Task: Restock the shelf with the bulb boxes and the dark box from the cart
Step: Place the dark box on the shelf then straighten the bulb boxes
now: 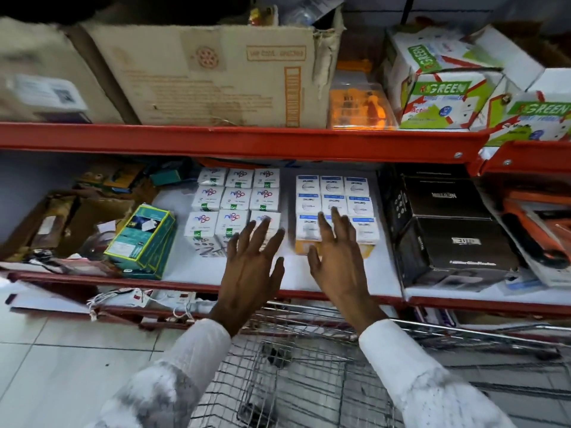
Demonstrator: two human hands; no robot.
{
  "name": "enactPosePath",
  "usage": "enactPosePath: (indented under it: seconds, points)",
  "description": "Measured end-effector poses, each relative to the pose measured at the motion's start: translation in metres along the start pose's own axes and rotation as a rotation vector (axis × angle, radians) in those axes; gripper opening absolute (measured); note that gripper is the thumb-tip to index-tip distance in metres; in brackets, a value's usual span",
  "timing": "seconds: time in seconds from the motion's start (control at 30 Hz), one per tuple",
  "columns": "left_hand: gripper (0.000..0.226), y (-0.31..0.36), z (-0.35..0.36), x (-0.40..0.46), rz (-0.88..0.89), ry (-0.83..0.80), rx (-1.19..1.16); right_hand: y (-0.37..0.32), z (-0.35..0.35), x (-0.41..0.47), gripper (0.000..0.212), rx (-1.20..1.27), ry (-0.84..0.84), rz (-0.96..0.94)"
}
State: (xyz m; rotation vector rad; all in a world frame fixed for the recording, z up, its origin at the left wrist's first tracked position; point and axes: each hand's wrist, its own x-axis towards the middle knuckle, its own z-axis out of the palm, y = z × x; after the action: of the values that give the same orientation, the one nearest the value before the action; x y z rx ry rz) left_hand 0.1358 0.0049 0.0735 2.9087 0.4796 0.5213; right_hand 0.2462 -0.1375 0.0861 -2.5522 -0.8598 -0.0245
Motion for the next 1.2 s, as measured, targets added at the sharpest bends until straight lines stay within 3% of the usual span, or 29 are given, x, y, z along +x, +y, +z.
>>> enactPosePath:
  seconds: [0.27, 0.53, 0.87, 1.2]
  points:
    - [0.068, -0.102, -0.023, -0.014, -0.074, -0.135, 0.036, -0.074, 0.04, 0.014, 0.062, -0.029, -0.107, -0.122]
    - [0.084, -0.154, -0.005, 0.009, -0.056, -0.239, 0.062, -0.089, 0.057, 0.04, 0.069, -0.183, -0.176, -0.176]
    - [0.082, -0.174, 0.016, 0.016, 0.002, -0.189, 0.083, -0.08, 0.067, 0.048, 0.076, -0.131, -0.14, -0.2]
    - [0.077, -0.177, 0.02, 0.015, 0.003, -0.172, 0.03, -0.072, 0.074, 0.045, 0.063, -0.054, -0.056, -0.274]
